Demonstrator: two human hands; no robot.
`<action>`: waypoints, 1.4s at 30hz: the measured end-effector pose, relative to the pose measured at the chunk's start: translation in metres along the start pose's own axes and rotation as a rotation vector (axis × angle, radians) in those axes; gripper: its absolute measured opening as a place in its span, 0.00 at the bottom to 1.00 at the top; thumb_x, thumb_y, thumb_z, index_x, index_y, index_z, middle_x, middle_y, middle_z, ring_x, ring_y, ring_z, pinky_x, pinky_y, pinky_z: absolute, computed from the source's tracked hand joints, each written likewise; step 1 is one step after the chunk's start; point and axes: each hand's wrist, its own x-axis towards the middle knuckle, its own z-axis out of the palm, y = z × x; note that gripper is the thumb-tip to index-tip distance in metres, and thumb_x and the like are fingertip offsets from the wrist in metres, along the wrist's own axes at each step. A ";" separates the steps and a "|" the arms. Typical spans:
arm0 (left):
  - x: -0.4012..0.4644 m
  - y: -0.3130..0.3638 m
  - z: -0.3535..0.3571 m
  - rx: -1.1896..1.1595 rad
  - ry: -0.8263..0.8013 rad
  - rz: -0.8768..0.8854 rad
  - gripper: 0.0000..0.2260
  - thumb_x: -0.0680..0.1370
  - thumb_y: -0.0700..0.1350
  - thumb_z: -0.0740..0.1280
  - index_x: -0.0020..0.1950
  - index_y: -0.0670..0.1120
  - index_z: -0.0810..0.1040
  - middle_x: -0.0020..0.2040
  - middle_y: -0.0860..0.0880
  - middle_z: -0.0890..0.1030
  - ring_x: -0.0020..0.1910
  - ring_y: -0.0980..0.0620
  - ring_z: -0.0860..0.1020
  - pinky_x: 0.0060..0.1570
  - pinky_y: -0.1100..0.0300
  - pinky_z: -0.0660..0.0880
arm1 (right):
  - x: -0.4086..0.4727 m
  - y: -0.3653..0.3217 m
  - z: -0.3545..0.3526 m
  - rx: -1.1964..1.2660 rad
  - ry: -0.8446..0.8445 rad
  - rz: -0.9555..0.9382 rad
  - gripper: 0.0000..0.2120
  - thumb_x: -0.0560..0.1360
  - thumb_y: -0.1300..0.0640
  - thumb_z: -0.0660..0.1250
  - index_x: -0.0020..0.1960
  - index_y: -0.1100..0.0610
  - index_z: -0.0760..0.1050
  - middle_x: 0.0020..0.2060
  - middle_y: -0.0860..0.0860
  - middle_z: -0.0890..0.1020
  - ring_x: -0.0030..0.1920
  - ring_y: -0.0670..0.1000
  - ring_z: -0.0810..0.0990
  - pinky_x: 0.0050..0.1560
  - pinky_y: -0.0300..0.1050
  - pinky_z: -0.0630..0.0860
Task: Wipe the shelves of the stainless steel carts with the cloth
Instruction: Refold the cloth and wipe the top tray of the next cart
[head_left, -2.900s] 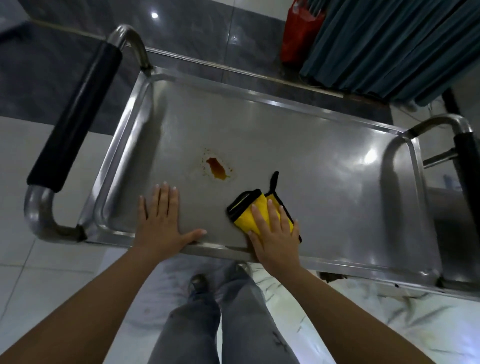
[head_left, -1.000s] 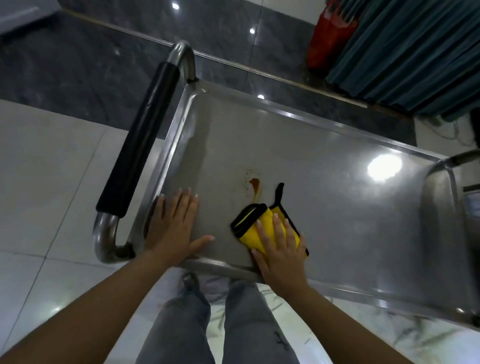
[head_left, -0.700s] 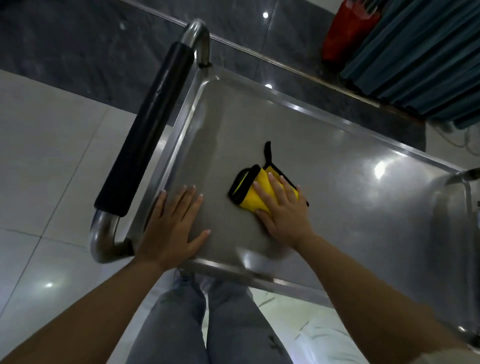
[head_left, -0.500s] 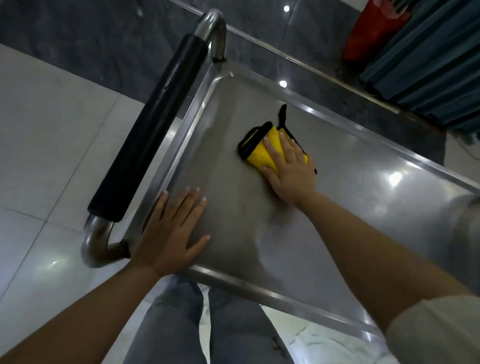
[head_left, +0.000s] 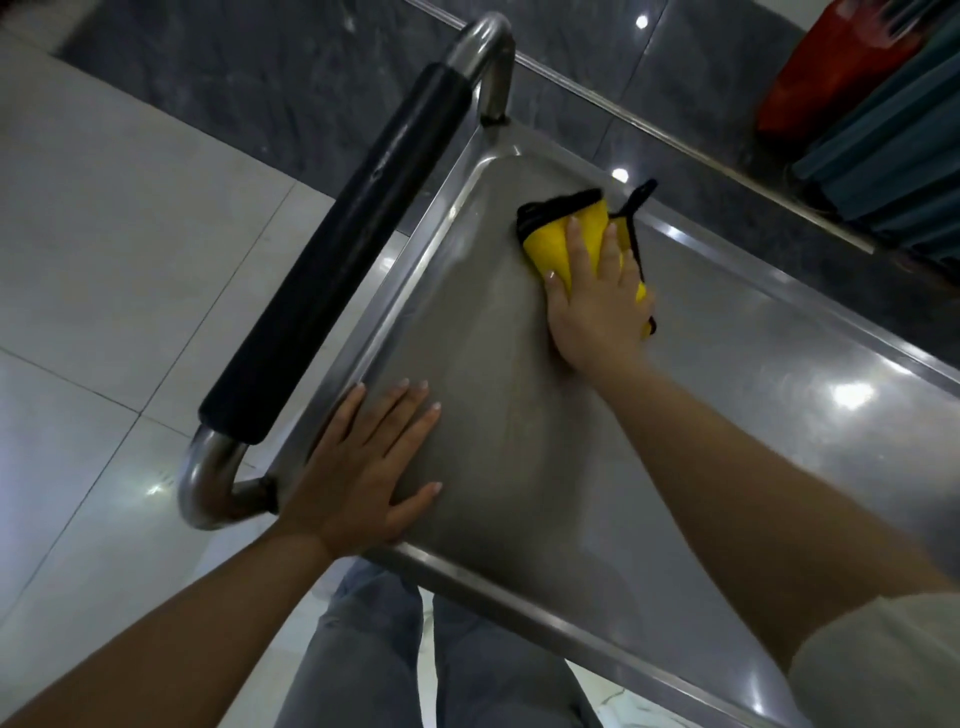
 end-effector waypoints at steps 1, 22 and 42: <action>0.000 0.000 0.000 -0.002 -0.003 -0.010 0.35 0.77 0.64 0.57 0.77 0.44 0.60 0.78 0.43 0.58 0.77 0.45 0.56 0.74 0.41 0.53 | -0.020 -0.002 0.004 -0.019 0.010 -0.038 0.28 0.80 0.39 0.51 0.78 0.40 0.46 0.79 0.52 0.49 0.77 0.59 0.52 0.69 0.67 0.53; 0.006 -0.009 0.009 -0.019 0.111 -0.069 0.39 0.74 0.66 0.60 0.77 0.43 0.60 0.78 0.43 0.58 0.77 0.46 0.54 0.76 0.44 0.48 | 0.088 -0.052 0.004 -0.051 -0.050 -0.284 0.27 0.79 0.38 0.49 0.76 0.36 0.45 0.79 0.51 0.50 0.77 0.59 0.50 0.70 0.69 0.48; -0.004 -0.008 -0.019 -0.132 0.056 -0.022 0.29 0.76 0.53 0.58 0.73 0.40 0.65 0.73 0.39 0.67 0.74 0.41 0.62 0.72 0.37 0.56 | -0.262 0.027 0.028 -0.062 -0.045 0.065 0.28 0.79 0.37 0.45 0.77 0.45 0.54 0.77 0.54 0.57 0.76 0.60 0.58 0.68 0.66 0.62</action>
